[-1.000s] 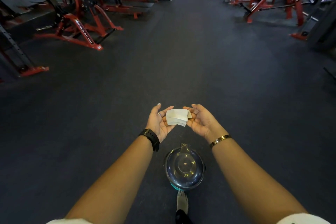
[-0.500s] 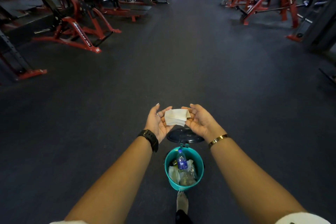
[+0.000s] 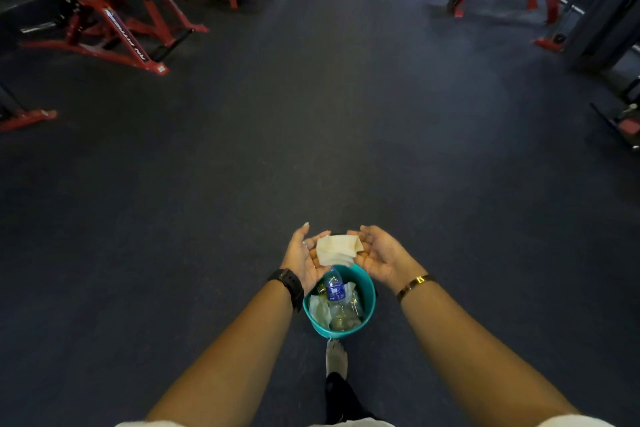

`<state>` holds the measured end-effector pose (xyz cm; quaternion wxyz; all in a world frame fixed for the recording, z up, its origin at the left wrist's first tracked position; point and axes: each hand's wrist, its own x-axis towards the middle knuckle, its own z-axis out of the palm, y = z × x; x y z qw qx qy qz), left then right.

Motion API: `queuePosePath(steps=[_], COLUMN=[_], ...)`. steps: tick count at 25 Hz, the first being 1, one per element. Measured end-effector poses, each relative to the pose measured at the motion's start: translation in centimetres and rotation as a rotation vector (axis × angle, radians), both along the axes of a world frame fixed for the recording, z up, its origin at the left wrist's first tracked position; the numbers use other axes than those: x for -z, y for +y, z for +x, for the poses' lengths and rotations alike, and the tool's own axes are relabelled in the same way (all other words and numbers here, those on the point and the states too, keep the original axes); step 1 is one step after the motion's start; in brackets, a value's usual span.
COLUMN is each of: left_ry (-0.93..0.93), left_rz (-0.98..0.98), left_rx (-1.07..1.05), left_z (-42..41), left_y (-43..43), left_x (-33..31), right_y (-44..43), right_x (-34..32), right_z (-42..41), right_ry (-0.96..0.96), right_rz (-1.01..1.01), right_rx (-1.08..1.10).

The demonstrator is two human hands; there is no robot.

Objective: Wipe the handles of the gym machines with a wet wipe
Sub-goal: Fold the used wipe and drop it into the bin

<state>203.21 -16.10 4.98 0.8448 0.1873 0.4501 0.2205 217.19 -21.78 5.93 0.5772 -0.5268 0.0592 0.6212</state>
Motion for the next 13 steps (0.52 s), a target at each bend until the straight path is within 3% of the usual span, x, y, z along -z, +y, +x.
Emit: queuePosePath(steps=[6,13], left_ry=[0.062,0.113], left_rz=[-0.237,-0.301], left_rx=[-0.046,-0.105], left_z=[2.2,5.0], left_y=[-2.6,1.1], left_x=[7.5,10.4], right_y=[-2.8,1.0], right_x=[6.7,10.6], right_z=[1.4,3.9], right_ry=[0.06,0.121], right_rz=[-0.172,-0.264], right_rx=[0.045,0.119])
